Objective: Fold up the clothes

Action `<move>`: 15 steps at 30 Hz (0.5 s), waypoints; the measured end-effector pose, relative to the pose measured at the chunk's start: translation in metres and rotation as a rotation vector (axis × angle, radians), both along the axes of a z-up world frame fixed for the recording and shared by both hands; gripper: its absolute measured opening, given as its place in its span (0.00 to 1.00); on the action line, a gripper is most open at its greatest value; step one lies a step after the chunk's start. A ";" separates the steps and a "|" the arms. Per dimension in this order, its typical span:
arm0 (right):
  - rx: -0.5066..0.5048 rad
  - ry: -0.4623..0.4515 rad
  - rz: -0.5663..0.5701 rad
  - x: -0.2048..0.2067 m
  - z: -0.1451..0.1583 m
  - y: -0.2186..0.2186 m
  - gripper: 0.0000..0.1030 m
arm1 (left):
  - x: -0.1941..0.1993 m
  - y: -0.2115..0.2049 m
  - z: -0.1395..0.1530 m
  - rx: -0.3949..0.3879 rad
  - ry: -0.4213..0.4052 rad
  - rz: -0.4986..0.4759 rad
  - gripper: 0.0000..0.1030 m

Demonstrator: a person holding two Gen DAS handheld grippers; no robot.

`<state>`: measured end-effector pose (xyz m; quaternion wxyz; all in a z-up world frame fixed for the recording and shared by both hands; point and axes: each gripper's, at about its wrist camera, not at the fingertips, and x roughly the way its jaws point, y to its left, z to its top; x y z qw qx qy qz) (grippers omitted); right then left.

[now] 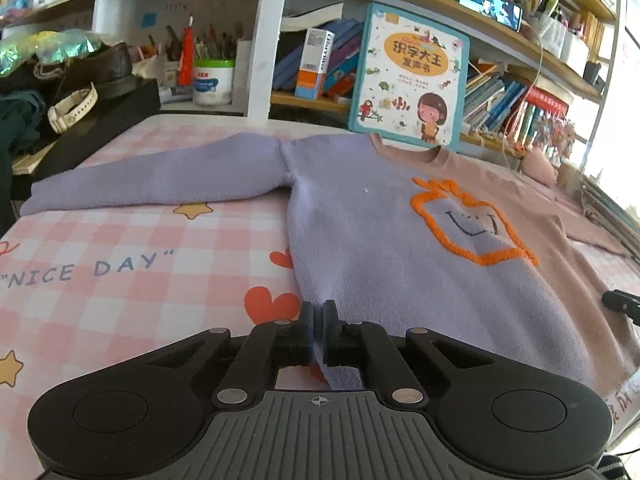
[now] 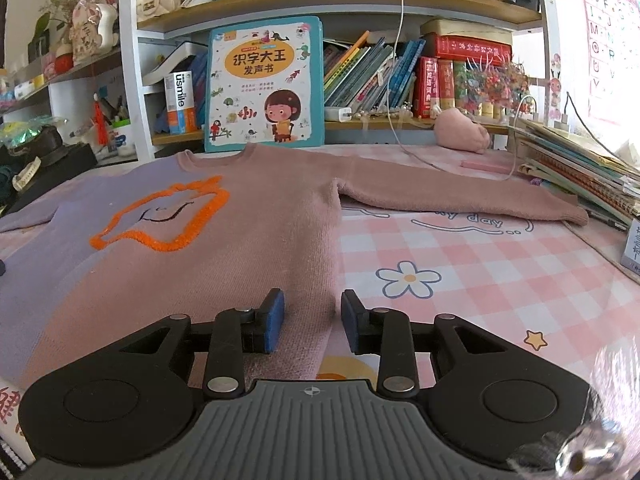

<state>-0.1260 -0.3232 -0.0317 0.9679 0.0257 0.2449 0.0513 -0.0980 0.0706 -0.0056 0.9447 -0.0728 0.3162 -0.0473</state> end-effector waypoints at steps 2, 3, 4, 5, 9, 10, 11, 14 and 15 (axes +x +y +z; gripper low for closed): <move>0.000 -0.001 -0.001 0.000 -0.001 0.000 0.29 | 0.000 -0.001 0.000 0.008 -0.002 -0.001 0.04; -0.002 0.000 -0.001 0.000 -0.001 0.000 0.29 | -0.001 -0.002 -0.001 0.018 -0.005 -0.003 0.05; -0.004 0.000 -0.001 0.000 -0.001 0.000 0.29 | -0.001 -0.004 0.000 0.035 -0.009 -0.006 0.05; -0.005 0.001 -0.003 0.000 -0.001 0.000 0.29 | -0.002 -0.006 0.000 0.053 -0.012 -0.009 0.06; -0.011 0.004 -0.010 0.000 0.000 0.001 0.32 | -0.004 -0.016 0.001 0.135 -0.031 -0.019 0.09; -0.016 0.004 -0.017 0.000 0.000 0.001 0.38 | -0.005 -0.019 0.002 0.157 -0.038 -0.021 0.12; -0.020 0.003 -0.027 0.000 0.000 0.001 0.45 | -0.007 -0.021 0.003 0.172 -0.051 -0.024 0.16; 0.002 0.008 -0.032 -0.001 0.000 -0.003 0.55 | -0.013 -0.029 0.009 0.213 -0.108 -0.029 0.47; 0.001 0.009 -0.034 -0.001 0.001 -0.002 0.59 | -0.014 -0.031 0.011 0.225 -0.129 -0.029 0.57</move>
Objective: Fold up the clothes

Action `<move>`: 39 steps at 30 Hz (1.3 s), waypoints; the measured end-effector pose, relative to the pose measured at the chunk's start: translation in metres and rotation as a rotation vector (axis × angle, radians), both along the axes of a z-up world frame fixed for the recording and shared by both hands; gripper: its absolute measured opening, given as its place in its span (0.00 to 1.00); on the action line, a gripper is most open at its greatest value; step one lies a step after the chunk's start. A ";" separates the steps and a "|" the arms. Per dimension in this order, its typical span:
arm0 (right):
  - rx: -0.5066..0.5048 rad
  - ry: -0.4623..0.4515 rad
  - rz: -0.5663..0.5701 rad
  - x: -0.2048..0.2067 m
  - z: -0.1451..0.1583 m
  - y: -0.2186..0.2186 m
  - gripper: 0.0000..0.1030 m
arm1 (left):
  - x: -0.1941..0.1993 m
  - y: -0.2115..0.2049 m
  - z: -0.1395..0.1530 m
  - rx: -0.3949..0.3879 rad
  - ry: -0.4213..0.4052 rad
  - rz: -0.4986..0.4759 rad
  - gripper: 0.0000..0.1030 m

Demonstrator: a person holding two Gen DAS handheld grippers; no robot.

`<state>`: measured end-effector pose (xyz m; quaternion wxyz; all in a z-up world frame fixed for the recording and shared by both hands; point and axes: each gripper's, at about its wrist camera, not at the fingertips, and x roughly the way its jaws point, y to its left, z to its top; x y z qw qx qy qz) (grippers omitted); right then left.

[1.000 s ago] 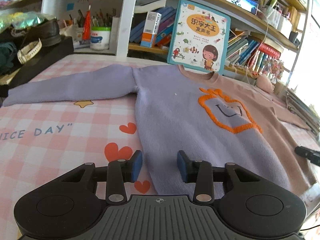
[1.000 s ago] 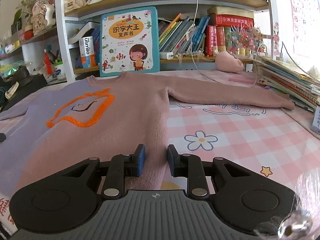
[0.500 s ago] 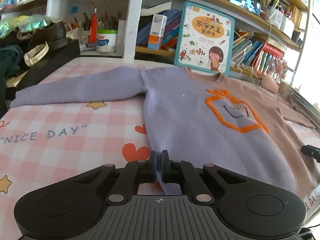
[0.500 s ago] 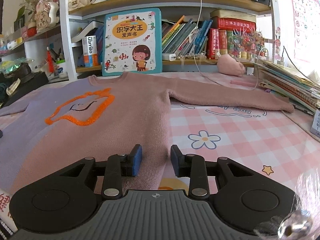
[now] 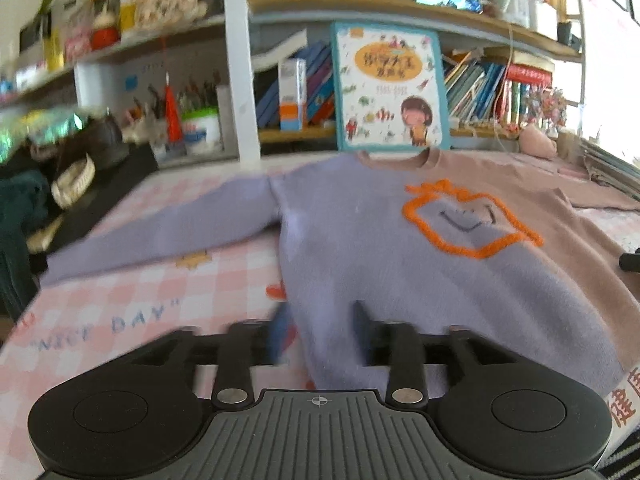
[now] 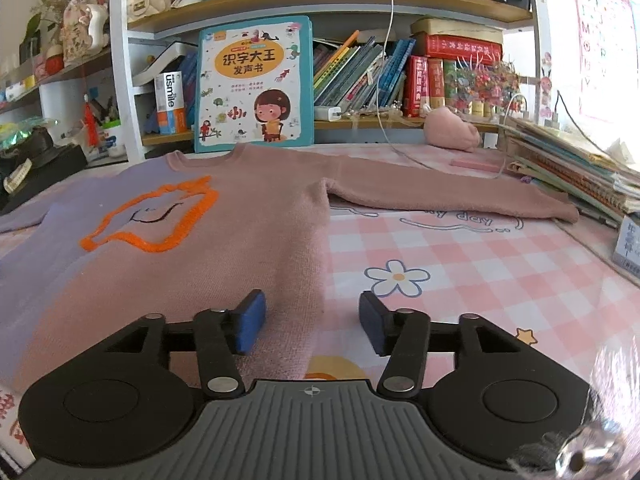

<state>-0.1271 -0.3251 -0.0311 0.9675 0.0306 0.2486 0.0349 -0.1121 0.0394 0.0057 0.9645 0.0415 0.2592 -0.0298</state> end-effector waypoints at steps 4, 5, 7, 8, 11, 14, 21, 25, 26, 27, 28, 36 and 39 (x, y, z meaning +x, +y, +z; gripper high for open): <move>-0.041 -0.021 0.005 -0.004 0.005 0.009 0.79 | -0.006 -0.009 0.008 0.043 -0.064 -0.021 0.76; -0.054 -0.029 0.009 -0.005 0.007 0.012 0.84 | -0.006 -0.012 0.009 0.053 -0.073 -0.026 0.82; -0.080 -0.047 0.022 -0.007 0.012 0.019 0.87 | -0.005 -0.016 0.011 0.066 -0.084 -0.031 0.84; -0.093 -0.056 0.030 -0.008 0.014 0.022 0.91 | -0.005 -0.018 0.010 0.072 -0.087 -0.034 0.85; -0.119 -0.076 0.049 -0.008 0.019 0.030 0.98 | -0.004 -0.022 0.009 0.091 -0.098 -0.043 0.89; -0.132 -0.075 0.072 -0.005 0.023 0.037 0.99 | -0.005 -0.023 0.007 0.110 -0.105 -0.044 0.91; -0.141 -0.076 0.132 0.010 0.030 0.056 0.99 | -0.003 -0.018 0.009 0.129 -0.125 -0.039 0.93; -0.123 -0.081 0.169 0.020 0.038 0.066 0.99 | -0.002 -0.015 0.010 0.138 -0.141 -0.030 0.94; -0.124 -0.082 0.176 0.023 0.039 0.069 0.99 | -0.002 -0.013 0.010 0.139 -0.147 -0.026 0.95; -0.127 -0.082 0.182 0.025 0.041 0.072 0.99 | -0.002 -0.012 0.010 0.137 -0.149 -0.022 0.95; -0.131 -0.082 0.188 0.028 0.042 0.076 0.99 | -0.001 -0.010 0.010 0.131 -0.148 -0.018 0.96; -0.109 -0.061 0.246 0.060 0.043 0.100 0.99 | 0.010 0.010 0.006 0.097 -0.124 0.033 0.97; -0.105 -0.047 0.273 0.073 0.041 0.109 0.99 | 0.015 0.020 0.006 0.097 -0.119 0.064 0.97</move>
